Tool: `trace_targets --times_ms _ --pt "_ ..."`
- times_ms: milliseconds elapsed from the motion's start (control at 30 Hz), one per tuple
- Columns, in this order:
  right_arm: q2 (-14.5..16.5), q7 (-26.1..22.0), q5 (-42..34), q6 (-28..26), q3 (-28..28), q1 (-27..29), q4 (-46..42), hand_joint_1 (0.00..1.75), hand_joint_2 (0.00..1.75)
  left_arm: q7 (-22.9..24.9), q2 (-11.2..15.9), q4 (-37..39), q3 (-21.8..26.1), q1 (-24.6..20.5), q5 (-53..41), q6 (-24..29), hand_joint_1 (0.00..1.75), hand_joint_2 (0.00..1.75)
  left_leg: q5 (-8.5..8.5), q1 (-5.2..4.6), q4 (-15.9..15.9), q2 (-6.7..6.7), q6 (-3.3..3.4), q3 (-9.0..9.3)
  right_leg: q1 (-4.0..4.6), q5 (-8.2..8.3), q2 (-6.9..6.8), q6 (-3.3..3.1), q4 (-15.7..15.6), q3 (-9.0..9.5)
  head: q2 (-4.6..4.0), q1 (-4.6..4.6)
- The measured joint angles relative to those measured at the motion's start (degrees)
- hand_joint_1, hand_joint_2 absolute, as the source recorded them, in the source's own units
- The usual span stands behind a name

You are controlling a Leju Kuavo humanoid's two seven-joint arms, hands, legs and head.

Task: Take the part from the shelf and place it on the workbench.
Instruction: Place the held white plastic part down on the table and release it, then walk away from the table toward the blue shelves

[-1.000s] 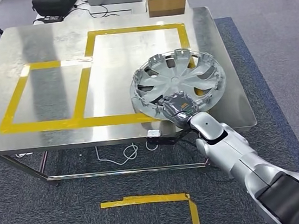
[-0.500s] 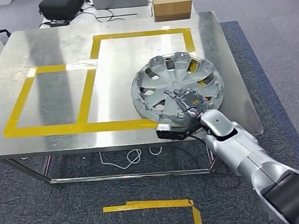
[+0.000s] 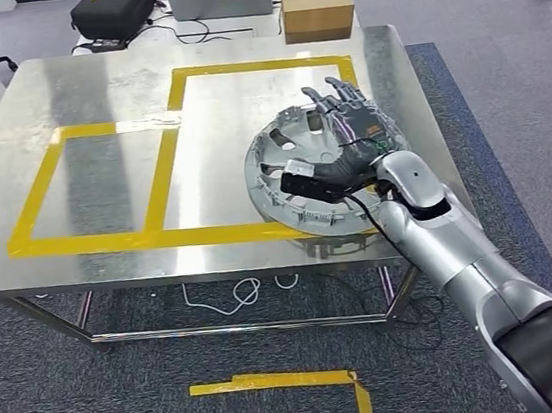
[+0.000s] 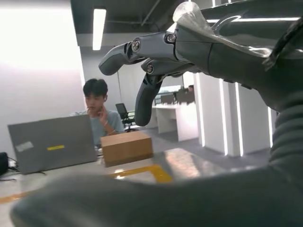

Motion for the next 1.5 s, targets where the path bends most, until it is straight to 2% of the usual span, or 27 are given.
trace_targets --times_ms 67,100,167,200,233,267,300,367,400,433,533,567,633,700,733,767,800,833,900,933,967,1100,1267,1333,1400,1467,1500 --pt "-0.08 -0.92 -6.33 1.34 -1.59 0.16 -2.25 0.00 0.00 1.52 -0.05 0.00 0.10 0.73 -0.18 1.34 0.00 0.00 0.41 0.19 -0.50 0.14 0.70 0.11 -0.04 -1.46 -0.14 0.49 1.35 -0.76 0.00 0.05" --pt "-0.09 -1.53 -9.78 1.72 -2.48 0.34 -3.10 0.00 0.00 1.80 -0.05 0.00 0.17 1.15 -0.21 1.75 0.00 0.00 0.63 0.29 -0.73 0.22 1.09 0.12 -0.06 -3.15 -0.22 0.68 3.72 -1.79 0.01 0.13" --pt "-0.10 -2.45 -17.40 3.21 -4.55 1.07 -4.68 0.00 0.00 1.87 -0.01 0.00 0.49 1.89 -0.02 2.29 0.00 0.00 0.90 0.20 -0.74 0.27 1.58 -0.17 -0.06 -7.20 -0.33 0.94 11.37 -4.84 0.00 0.21" --pt "-0.10 -2.66 -21.62 4.23 -5.71 1.69 -5.59 0.00 0.00 1.99 -0.02 0.00 0.71 2.19 0.08 2.56 0.00 0.00 1.01 0.14 -0.71 0.26 1.69 -0.33 -0.06 -8.43 -0.33 1.03 14.73 -6.14 0.01 0.23" --pt "-0.10 -2.72 -26.30 5.29 -7.05 2.42 -6.73 0.00 0.00 2.16 -0.09 0.00 0.93 2.46 0.18 2.83 0.00 0.00 1.13 0.07 -0.69 0.23 1.77 -0.48 -0.05 -8.65 -0.33 1.05 16.37 -6.65 0.00 0.23" --pt "-0.10 -2.62 -30.65 6.10 -8.43 3.12 -7.98 0.00 0.00 2.40 -0.20 0.00 1.13 2.69 0.21 3.06 0.00 0.00 1.25 0.02 -0.64 0.19 1.78 -0.63 -0.03 -7.75 -0.33 1.00 15.65 -6.04 0.01 0.23" --pt "-0.10 -2.46 -34.21 6.65 -9.79 3.66 -9.31 0.00 0.00 2.60 -0.32 0.00 1.31 2.86 0.23 3.22 0.00 0.00 1.37 -0.02 -0.58 0.14 1.73 -0.76 -0.02 -6.04 -0.34 0.86 12.66 -4.28 0.01 0.23" --pt "-0.13 -2.16 -38.19 7.30 -12.10 4.13 -11.76 0.00 0.00 2.81 -0.52 0.00 1.60 3.03 0.24 3.41 0.00 0.00 1.62 -0.15 -0.43 0.08 1.42 -1.04 0.11 -3.01 -0.42 0.48 4.26 0.66 0.02 0.23" --pt "-0.14 -2.09 -38.90 7.48 -12.97 4.25 -12.84 0.00 0.00 2.81 -0.58 0.00 1.75 3.05 0.24 3.44 0.00 0.00 1.83 -0.24 -0.39 0.08 1.14 -1.15 0.20 -2.21 -0.44 0.33 1.37 2.37 0.02 0.22" --pt "-0.15 -2.06 -39.18 7.60 -13.63 4.35 -13.69 0.00 0.00 2.81 -0.62 0.00 1.88 3.04 0.23 3.47 0.00 0.00 2.08 -0.31 -0.38 0.10 0.81 -1.27 0.30 -1.97 -0.43 0.21 -0.18 3.24 0.02 0.24" --pt "-0.16 -1.97 -39.46 7.72 -14.82 4.87 -15.35 0.00 0.00 2.84 -0.65 0.00 2.16 3.09 0.22 3.52 0.00 0.00 2.53 -0.35 -0.41 0.10 -0.28 -1.62 0.24 -1.22 -0.47 -0.54 -0.83 2.88 0.02 0.26" --pt "-0.16 -1.95 -39.48 7.73 -15.06 5.00 -15.71 0.00 0.00 2.85 -0.64 0.00 2.24 3.13 0.22 3.53 0.00 0.00 1.50 -0.31 0.42 0.10 -0.63 -2.02 0.09 -0.75 -0.55 -1.00 -0.97 2.54 0.02 0.15" --pt "-0.16 -1.93 -39.59 7.78 -15.37 5.20 -16.29 0.00 0.00 2.87 -0.62 0.00 2.41 3.17 0.23 3.55 0.00 0.00 -3.10 -0.09 5.55 0.13 -1.28 -3.77 -0.11 0.23 -0.70 -1.64 -1.14 1.60 0.01 -0.10" --pt "-0.16 -1.56 -40.90 7.91 -15.73 5.59 -16.63 0.00 0.00 2.98 -0.68 0.00 2.52 3.17 0.24 3.61 0.00 0.00 -7.68 0.10 13.12 0.15 -1.73 -5.67 -0.05 1.09 -0.71 -1.76 -1.09 0.45 0.01 -0.23" --pt "-0.18 -1.08 -42.39 8.09 -16.08 5.84 -16.68 0.00 0.00 3.14 -0.70 0.00 2.54 3.17 0.24 3.71 0.00 0.00 -8.45 0.13 15.35 0.15 -1.81 -5.77 -0.01 1.49 -0.73 -1.71 -1.05 -0.09 0.02 -0.21" --pt "-0.25 -0.47 -44.23 8.35 -16.57 6.07 -16.70 0.00 0.00 3.39 -0.72 0.00 2.56 3.17 0.24 3.85 0.00 0.00 -8.12 0.13 15.60 0.15 -1.79 -4.98 0.01 1.88 -0.76 -1.60 -0.99 -0.63 0.01 -0.22" --pt "-0.41 0.24 -46.11 8.61 -17.16 6.22 -16.70 0.00 0.00 3.65 -0.72 0.00 2.58 3.17 0.25 4.01 0.00 0.00 -6.90 0.13 13.63 0.15 -1.67 -3.19 0.03 2.24 -0.78 -1.47 -0.92 -1.13 0.01 -0.22" --pt "-0.65 0.99 -47.77 8.79 -17.78 6.28 -16.69 0.00 0.00 3.88 -0.72 0.00 2.63 3.17 0.26 4.16 0.00 0.00 -5.40 0.11 9.83 0.15 -1.42 -0.51 0.04 2.58 -0.81 -1.30 -0.82 -1.56 0.01 -0.23" --pt "-1.53 3.15 -50.50 8.81 -19.10 6.10 -16.44 0.00 0.00 4.27 -0.67 0.00 2.79 3.13 0.24 4.29 0.00 0.00 -3.83 -0.08 1.63 0.09 -0.72 4.64 0.14 3.25 -0.91 -0.74 -0.69 -2.23 0.01 -0.18" --pt "-2.03 4.70 -51.95 8.75 -19.78 5.80 -15.94 0.00 0.00 4.52 -0.64 0.00 2.88 3.12 0.20 4.34 0.00 0.00 -3.65 -0.23 -0.91 0.06 -0.39 6.03 0.16 3.61 -0.98 -0.38 -0.69 -2.40 0.01 -0.17" --pt "-2.51 6.34 -53.38 8.49 -20.45 5.33 -15.07 0.00 0.00 4.86 -0.62 0.00 2.96 3.14 0.12 4.38 0.00 0.00 -3.73 -0.41 -1.92 0.04 -0.09 6.43 0.14 4.01 -1.05 -0.01 -0.76 -2.51 0.00 -0.17" --pt "-3.78 8.78 -54.93 4.41 -22.09 3.69 -10.91 0.00 0.00 5.95 -0.72 0.00 3.09 3.16 -0.56 4.60 0.00 0.00 -2.12 -0.27 -2.80 0.29 1.28 5.79 -0.16 4.77 -1.00 1.07 -1.11 -3.03 -0.01 -0.29" --pt "-3.92 8.59 -54.73 3.33 -22.25 3.64 -10.47 0.00 0.00 6.00 -0.79 0.00 3.09 3.09 -0.66 4.60 0.00 0.00 -1.81 -0.18 -2.95 0.44 1.43 5.64 -0.19 4.38 -0.92 1.13 -0.96 -3.26 0.01 -0.35" --pt "-4.08 8.14 -54.58 1.59 -22.58 3.61 -10.07 0.00 0.00 6.09 -0.80 0.00 3.09 3.01 -0.86 4.62 0.00 0.00 -1.47 -0.22 -3.01 0.43 1.66 5.26 -0.13 3.00 -0.87 1.21 -0.16 -3.78 0.01 -0.18" --pt "-3.95 4.49 -55.63 -3.91 -24.75 5.15 -10.53 0.00 0.00 6.45 -0.94 0.00 3.12 3.04 -1.56 4.53 0.00 0.00 -0.05 -0.30 -2.88 0.34 2.05 3.34 -0.12 -1.31 -0.84 1.54 6.20 -5.08 0.00 0.23" --pt "-3.19 -0.40 -58.52 -8.89 -28.35 8.61 -13.67 0.00 0.00 6.86 -1.25 0.00 3.15 3.12 -2.49 4.17 0.00 0.00 1.80 -0.45 -2.24 0.32 1.91 0.51 -0.11 -3.22 -0.85 1.67 6.71 -1.31 0.00 0.50" --pt "-2.75 -2.00 -60.05 -9.81 -29.92 10.38 -15.82 0.00 0.00 7.02 -1.39 0.00 3.16 3.12 -2.86 3.94 0.00 0.00 2.49 -0.56 -1.84 0.33 1.61 -0.60 -0.05 -2.55 -0.81 1.52 3.43 2.01 0.01 0.48"
